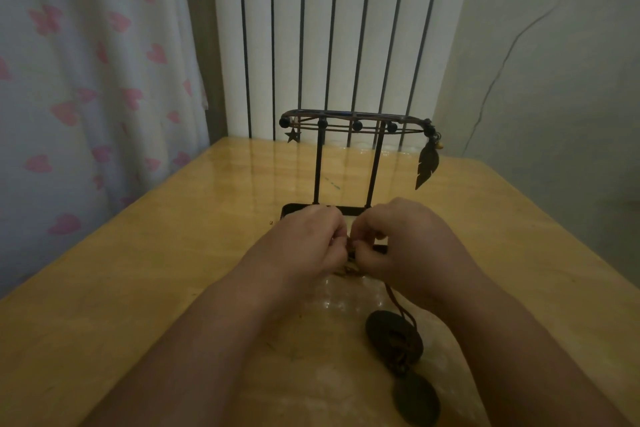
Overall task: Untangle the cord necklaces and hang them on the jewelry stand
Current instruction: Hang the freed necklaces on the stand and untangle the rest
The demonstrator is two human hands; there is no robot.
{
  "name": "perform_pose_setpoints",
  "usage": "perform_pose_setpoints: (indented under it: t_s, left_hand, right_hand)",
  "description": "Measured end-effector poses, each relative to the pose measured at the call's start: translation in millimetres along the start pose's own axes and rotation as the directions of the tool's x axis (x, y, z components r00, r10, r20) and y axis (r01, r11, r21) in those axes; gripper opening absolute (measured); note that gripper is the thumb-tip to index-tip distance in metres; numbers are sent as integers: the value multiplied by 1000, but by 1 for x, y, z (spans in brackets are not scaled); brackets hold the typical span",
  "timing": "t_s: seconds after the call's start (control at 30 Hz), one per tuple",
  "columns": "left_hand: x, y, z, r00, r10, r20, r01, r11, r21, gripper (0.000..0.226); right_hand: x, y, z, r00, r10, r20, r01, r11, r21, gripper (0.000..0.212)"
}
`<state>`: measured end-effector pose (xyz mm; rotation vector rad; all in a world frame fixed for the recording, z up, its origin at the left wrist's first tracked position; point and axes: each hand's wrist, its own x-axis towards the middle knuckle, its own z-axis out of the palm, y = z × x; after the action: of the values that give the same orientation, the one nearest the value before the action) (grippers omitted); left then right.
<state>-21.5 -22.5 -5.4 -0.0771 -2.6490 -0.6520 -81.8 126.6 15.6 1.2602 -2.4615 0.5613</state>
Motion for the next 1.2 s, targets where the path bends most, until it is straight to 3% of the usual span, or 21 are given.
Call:
perform_pose_setpoints:
  t_s: [0.3, 0.43, 0.83, 1.2]
  left_hand:
    - [2, -3, 6, 999, -4, 38, 4, 1000, -18, 23]
    - [0, -3, 7, 1000, -10, 3, 10, 996, -83, 22]
    - [3, -12, 7, 999, -48, 6, 47, 945, -323, 20]
    - [4, -13, 9, 996, -81, 25, 84, 930, -358, 22]
  right_hand:
    - [0, 2, 3, 995, -86, 42, 88, 995, -54, 12]
    - [1, 1, 5, 998, -55, 31, 56, 997, -60, 24]
    - [1, -4, 5, 999, 20, 32, -21, 1000, 20, 16]
    - [1, -7, 7, 997, 64, 52, -68, 993, 91, 10]
